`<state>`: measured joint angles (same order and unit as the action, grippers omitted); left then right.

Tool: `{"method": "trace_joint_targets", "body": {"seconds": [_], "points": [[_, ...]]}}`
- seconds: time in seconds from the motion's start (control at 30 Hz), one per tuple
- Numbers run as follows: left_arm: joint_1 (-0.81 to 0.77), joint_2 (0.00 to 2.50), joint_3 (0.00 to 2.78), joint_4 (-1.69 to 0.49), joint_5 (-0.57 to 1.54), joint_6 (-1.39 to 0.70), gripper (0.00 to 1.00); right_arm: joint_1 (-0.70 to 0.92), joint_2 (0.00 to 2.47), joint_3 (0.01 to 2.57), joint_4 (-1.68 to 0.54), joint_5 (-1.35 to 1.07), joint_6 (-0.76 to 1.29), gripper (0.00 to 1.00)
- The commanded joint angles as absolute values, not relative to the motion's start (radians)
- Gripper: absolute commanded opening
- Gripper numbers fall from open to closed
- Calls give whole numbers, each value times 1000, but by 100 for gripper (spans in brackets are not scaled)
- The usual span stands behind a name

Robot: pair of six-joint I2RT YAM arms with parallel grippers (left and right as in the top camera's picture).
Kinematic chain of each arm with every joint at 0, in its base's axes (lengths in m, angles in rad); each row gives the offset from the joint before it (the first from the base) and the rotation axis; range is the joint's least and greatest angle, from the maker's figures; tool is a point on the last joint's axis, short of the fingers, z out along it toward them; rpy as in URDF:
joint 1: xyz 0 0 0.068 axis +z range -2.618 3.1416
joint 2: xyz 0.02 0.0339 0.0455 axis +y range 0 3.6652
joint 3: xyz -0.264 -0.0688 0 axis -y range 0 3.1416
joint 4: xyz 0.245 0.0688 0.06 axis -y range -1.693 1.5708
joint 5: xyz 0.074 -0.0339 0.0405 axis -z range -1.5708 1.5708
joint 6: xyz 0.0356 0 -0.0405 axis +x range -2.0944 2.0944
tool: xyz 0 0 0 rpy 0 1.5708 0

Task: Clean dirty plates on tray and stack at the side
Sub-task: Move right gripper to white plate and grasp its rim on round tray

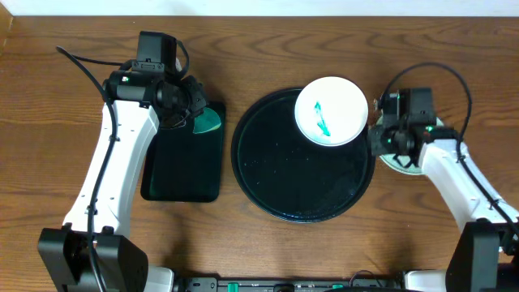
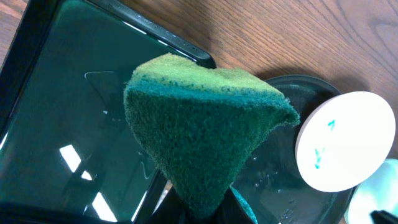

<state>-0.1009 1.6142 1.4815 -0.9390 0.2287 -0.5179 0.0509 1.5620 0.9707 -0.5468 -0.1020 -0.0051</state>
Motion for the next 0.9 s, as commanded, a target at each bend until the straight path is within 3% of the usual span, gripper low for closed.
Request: {"method": "trace_joint_targets", "body": {"seconds": [0.0,0.4,0.7,0.8,0.87], "points": [[-102,1615,1476,-942,216,-505,7,53,1577,1142,-611,-143,17,24],[-102,1615,1476,-942,216,-505,7,54,1989,1703,-945,-201,-183,35],[-102,1615,1476,-942,216,-505,7,53,2137,1719,-936,-218,-268,39],[-102,1615,1476,-942,216,-505,7,49,2158,1719,-935,-215,-267,36],[-102,1615,1476,-942,216,-505,7,46,2159,1719,-935,-215,-267,30]]}}
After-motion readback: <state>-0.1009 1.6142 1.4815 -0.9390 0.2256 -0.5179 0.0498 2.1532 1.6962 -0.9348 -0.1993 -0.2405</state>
